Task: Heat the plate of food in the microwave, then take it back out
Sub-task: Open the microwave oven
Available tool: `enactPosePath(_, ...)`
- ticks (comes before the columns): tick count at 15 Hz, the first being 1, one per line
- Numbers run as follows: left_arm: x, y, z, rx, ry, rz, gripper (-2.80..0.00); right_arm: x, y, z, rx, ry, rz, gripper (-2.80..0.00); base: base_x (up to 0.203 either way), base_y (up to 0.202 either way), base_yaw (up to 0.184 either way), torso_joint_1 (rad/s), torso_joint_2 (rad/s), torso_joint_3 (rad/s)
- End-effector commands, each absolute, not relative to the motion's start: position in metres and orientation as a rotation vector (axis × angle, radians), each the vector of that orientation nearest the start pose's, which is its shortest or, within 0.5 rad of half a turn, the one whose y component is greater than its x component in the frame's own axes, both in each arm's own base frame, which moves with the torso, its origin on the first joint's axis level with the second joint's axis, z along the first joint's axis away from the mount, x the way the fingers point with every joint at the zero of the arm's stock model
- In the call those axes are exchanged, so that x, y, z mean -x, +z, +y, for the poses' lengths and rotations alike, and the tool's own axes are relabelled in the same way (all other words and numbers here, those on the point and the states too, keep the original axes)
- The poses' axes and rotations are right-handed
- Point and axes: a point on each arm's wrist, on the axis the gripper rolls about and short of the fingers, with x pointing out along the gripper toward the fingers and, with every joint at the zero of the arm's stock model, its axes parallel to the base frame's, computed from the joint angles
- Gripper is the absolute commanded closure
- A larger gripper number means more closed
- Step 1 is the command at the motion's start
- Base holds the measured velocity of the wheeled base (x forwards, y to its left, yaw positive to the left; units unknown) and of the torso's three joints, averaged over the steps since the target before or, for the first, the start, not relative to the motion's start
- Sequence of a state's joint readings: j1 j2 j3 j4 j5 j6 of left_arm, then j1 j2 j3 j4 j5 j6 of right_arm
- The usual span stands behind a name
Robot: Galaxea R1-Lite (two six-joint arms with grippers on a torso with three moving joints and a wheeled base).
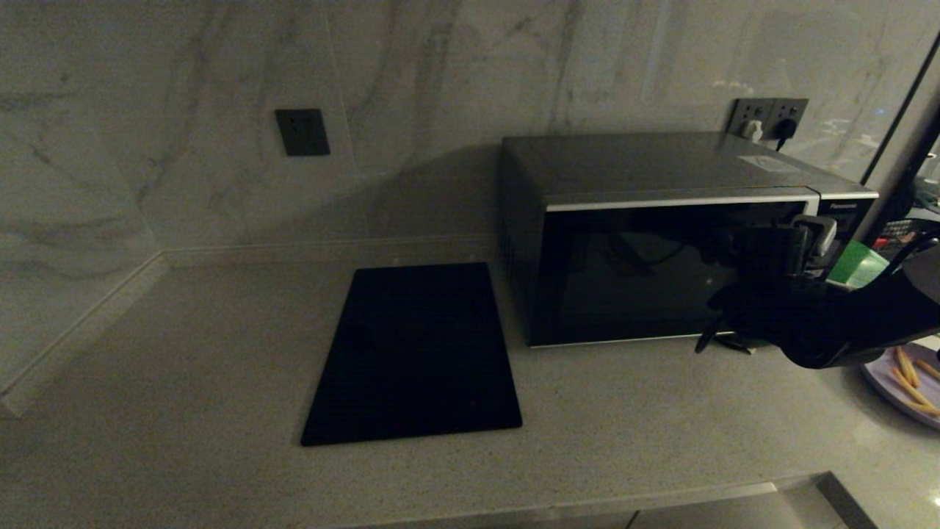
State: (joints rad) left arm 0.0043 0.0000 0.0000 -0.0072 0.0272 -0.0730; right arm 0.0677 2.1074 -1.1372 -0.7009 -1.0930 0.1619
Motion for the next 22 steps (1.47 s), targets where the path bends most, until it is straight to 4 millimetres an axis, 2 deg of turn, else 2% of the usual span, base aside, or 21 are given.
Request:
enactPosePath(1, 0.023, 0.076, 0.001, 0.074, 0.032, -0.007, 0.0, -0.402, 0.132, 0.007, 0.003, -1.041, 0.148, -2.8, 0.0, 0.0, 0.0, 0.0, 0.0, 0.0)
enactPosePath(2, 0.023, 0.076, 0.001, 0.074, 0.032, -0.007, 0.0, -0.403, 0.132, 0.008, 0.001, -1.039, 0.144, 0.0, 0.0, 0.0, 0.0, 0.0, 0.0, 0.0)
enactPosePath(7, 0.023, 0.076, 0.001, 0.074, 0.032, -0.007, 0.0, -0.401, 0.13, 0.01, 0.011, -1.04, 0.152, 0.0, 0.0, 0.0, 0.0, 0.0, 0.0, 0.0)
enactPosePath(18, 0.023, 0.076, 0.001, 0.074, 0.032, -0.007, 0.0, -0.386, 0.144, 0.011, 0.015, -1.094, 0.131, 0.0, 0.0, 0.0, 0.0, 0.0, 0.0, 0.0)
enactPosePath(22, 0.023, 0.076, 0.001, 0.074, 0.032, -0.007, 0.0, -0.379, 0.148, 0.025, 0.012, -1.056, 0.126, 0.0, 0.0, 0.0, 0.0, 0.0, 0.0, 0.0)
